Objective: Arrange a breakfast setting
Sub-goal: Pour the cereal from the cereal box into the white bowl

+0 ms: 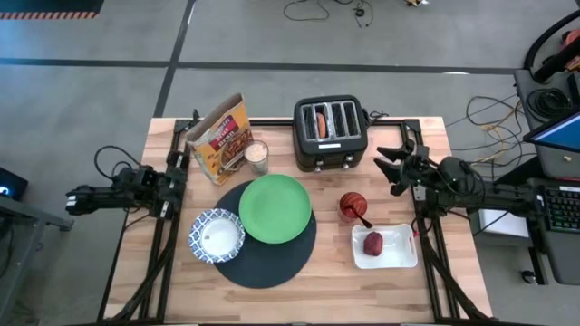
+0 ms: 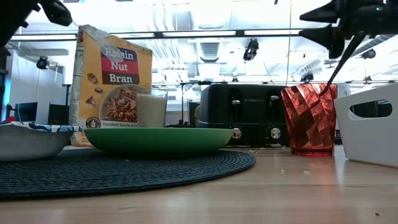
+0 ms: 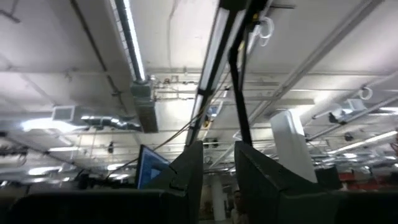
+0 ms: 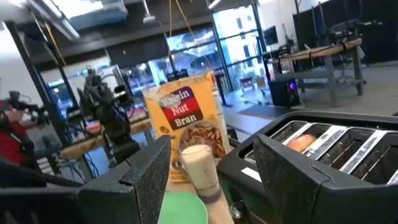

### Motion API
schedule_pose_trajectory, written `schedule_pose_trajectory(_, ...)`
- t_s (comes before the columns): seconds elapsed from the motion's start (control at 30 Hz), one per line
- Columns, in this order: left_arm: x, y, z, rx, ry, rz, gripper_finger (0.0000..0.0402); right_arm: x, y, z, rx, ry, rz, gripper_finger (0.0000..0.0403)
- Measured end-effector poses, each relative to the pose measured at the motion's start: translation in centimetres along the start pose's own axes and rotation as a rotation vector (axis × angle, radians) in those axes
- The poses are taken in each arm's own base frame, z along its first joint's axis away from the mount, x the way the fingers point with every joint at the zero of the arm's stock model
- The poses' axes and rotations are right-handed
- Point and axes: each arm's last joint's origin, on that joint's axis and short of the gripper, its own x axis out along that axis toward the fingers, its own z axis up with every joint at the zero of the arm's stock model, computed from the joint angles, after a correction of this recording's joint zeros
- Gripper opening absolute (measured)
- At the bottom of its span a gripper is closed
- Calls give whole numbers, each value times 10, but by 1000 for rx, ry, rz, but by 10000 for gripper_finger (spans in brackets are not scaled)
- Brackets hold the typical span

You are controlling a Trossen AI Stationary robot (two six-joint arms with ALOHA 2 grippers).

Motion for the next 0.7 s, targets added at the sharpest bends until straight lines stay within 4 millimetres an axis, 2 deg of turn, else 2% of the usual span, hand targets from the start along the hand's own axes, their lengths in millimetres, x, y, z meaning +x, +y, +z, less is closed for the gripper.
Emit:
schedule_pose_trajectory(0.2,3,7,-9,-85,45,194,75,24,8,5,-71,107,0,219)
schedule_pose_trajectory(0.4,10,12,-19,-163,114,302,75,42,13,9,-143,182,-12,219)
schedule_pose_trajectory(0.53,25,15,-22,-210,176,330,75,47,13,7,-158,208,-15,219)
schedule_pose_trajectory(0.7,53,21,-25,-222,322,358,75,49,12,0,-167,251,-23,219)
